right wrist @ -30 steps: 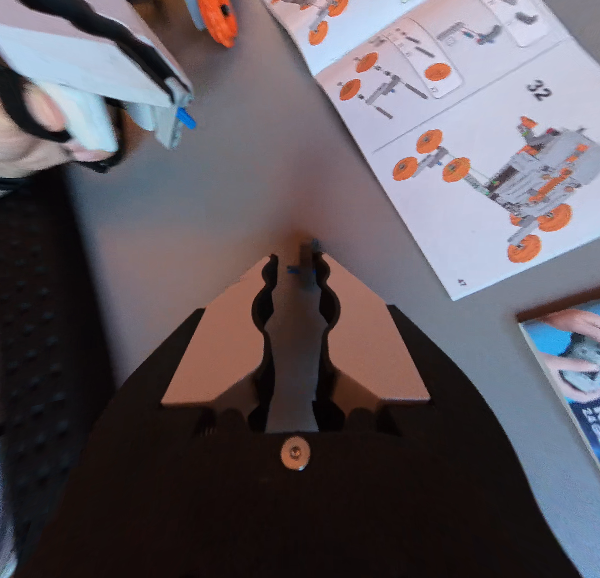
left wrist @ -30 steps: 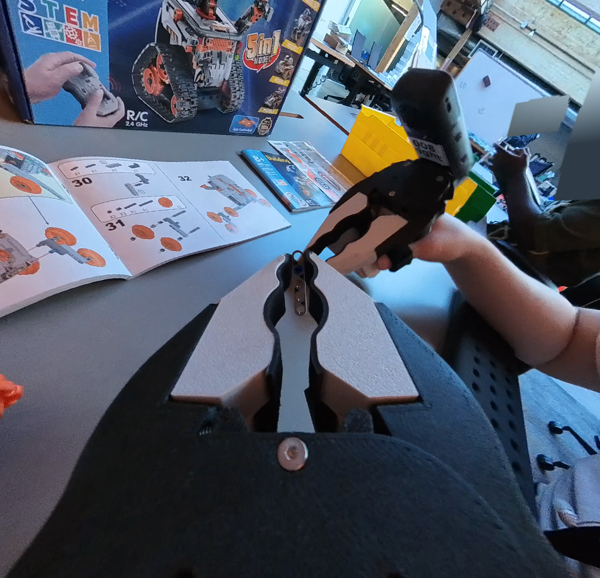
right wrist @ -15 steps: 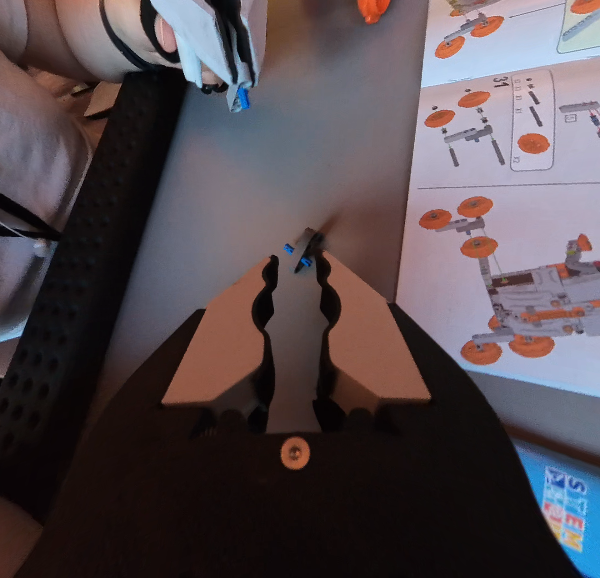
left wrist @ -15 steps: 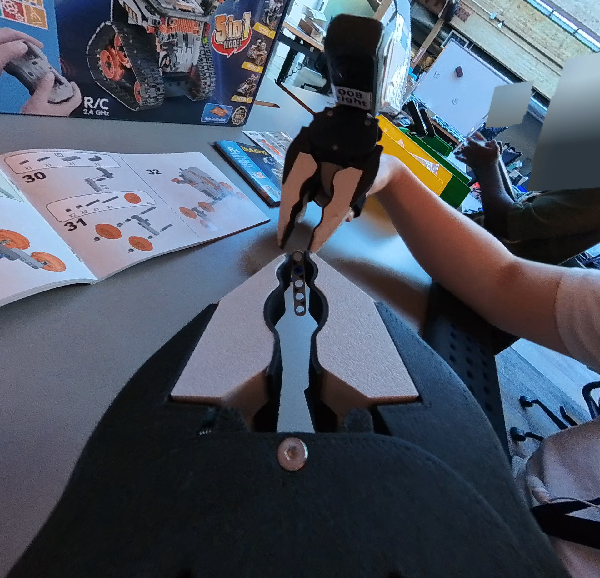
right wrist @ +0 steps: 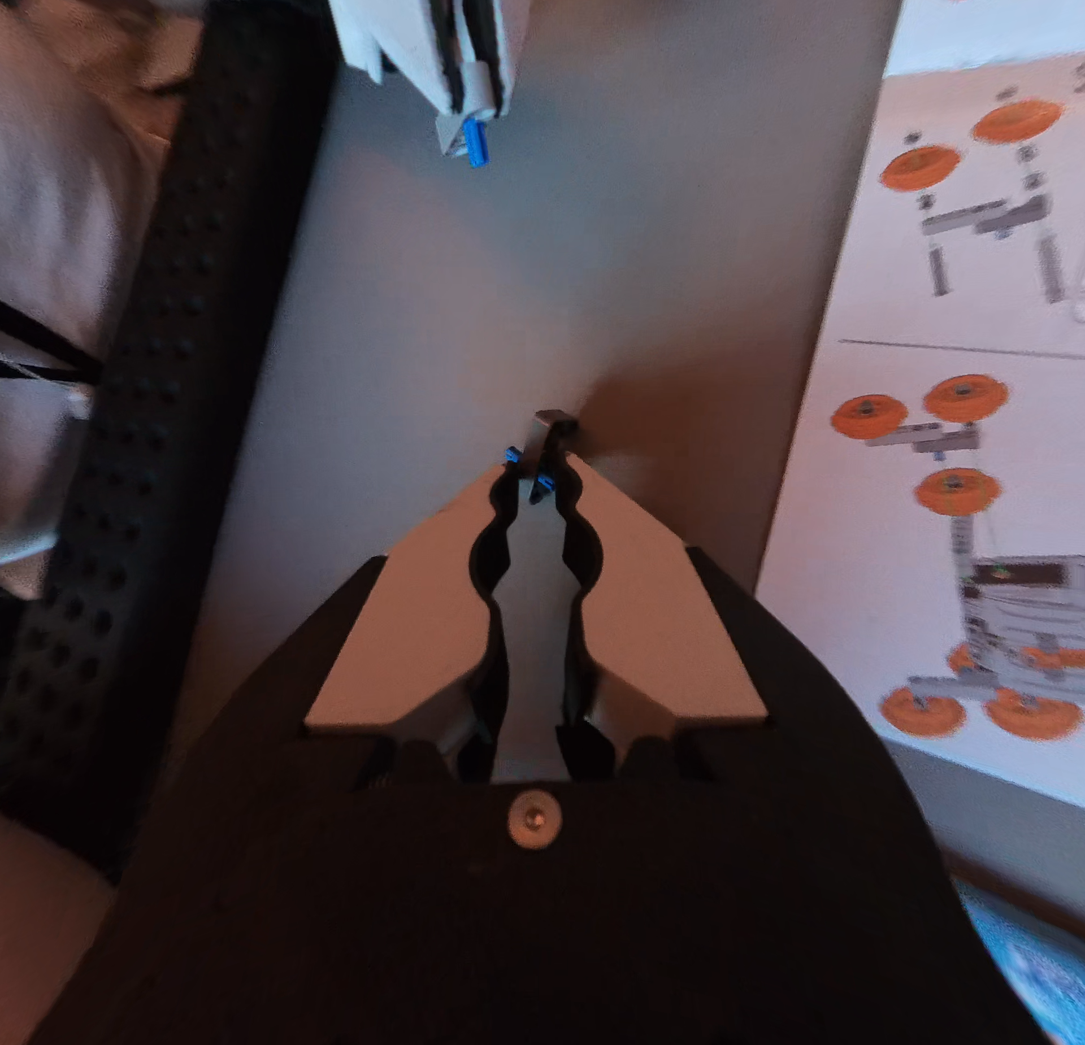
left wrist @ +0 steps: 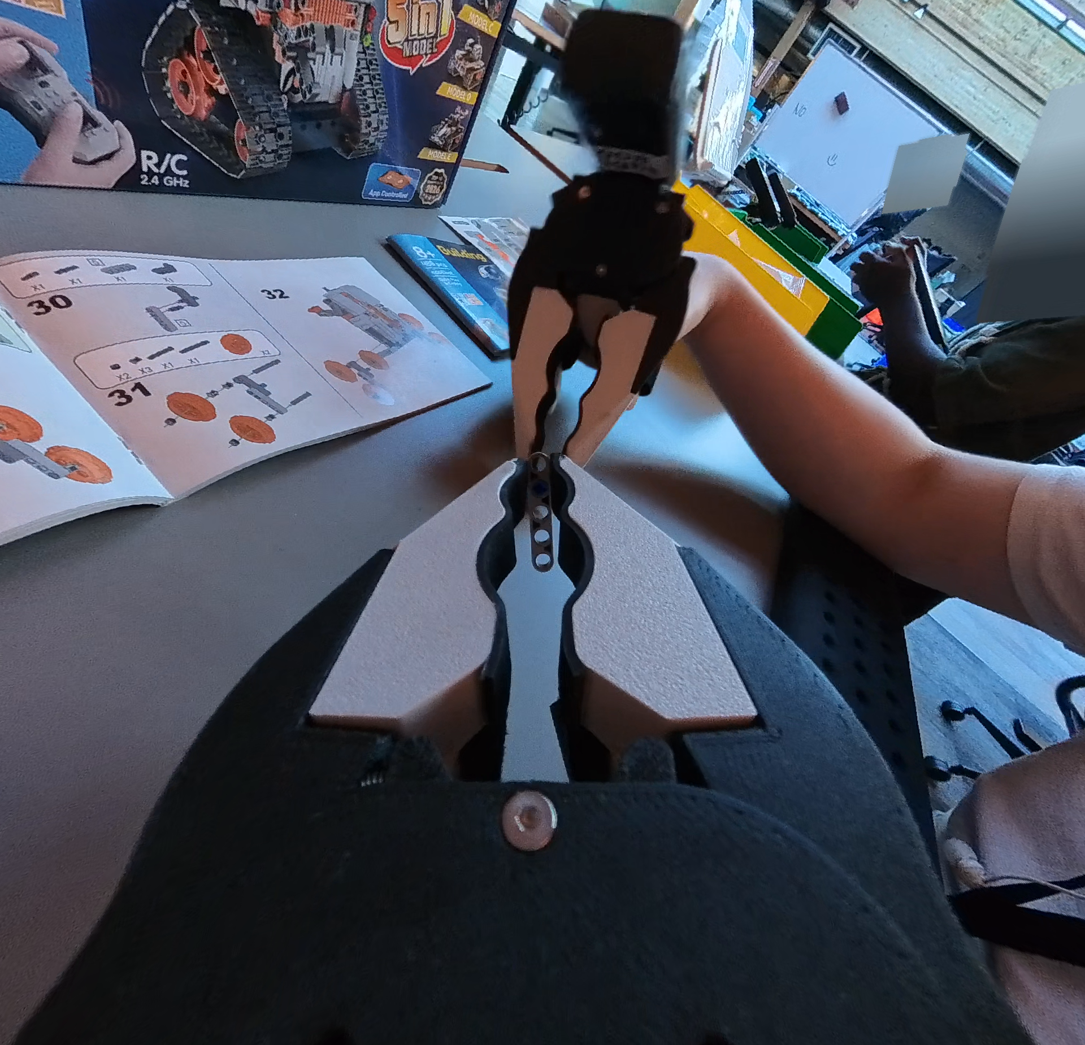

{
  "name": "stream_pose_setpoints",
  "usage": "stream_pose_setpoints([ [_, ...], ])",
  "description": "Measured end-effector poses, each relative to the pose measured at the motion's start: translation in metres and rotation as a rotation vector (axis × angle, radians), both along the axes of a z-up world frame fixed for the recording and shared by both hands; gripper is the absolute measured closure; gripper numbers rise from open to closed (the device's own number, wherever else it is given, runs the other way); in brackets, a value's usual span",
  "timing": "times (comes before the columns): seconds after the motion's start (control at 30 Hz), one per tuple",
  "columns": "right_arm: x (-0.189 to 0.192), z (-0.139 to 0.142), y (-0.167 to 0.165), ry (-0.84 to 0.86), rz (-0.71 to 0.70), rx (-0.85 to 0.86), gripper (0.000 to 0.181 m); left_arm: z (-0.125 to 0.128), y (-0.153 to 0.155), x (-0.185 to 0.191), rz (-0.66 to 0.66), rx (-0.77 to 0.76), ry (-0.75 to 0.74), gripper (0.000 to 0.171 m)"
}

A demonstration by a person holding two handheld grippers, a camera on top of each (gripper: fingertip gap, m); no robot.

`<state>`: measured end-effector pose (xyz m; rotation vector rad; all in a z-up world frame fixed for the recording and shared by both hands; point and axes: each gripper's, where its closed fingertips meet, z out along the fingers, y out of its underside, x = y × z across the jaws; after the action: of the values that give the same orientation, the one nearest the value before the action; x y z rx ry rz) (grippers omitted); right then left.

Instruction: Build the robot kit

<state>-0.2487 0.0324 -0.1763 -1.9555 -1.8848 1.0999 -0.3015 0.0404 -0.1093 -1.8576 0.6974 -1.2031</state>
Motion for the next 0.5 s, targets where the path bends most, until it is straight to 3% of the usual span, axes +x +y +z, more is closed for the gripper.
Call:
stream_pose_setpoints([
  [0.13,-0.005,0.016,0.024,-0.012,-0.088,0.429,0.171,0.0,0.001,-0.003,0.01,-0.002,-0.003,0.166],
  [0.27,0.011,0.009,0.034,-0.215,-0.016,0.965,0.17,-0.001,-0.001,-0.002,0.003,-0.006,-0.002,0.166],
  [0.37,0.017,0.005,0.023,-0.293,0.065,1.151,0.17,-0.003,-0.003,0.001,-0.008,-0.006,0.01,0.166],
  [0.5,0.023,0.004,0.024,-0.375,0.007,1.181,0.169,-0.005,-0.003,0.002,-0.009,0.004,0.027,0.166],
])
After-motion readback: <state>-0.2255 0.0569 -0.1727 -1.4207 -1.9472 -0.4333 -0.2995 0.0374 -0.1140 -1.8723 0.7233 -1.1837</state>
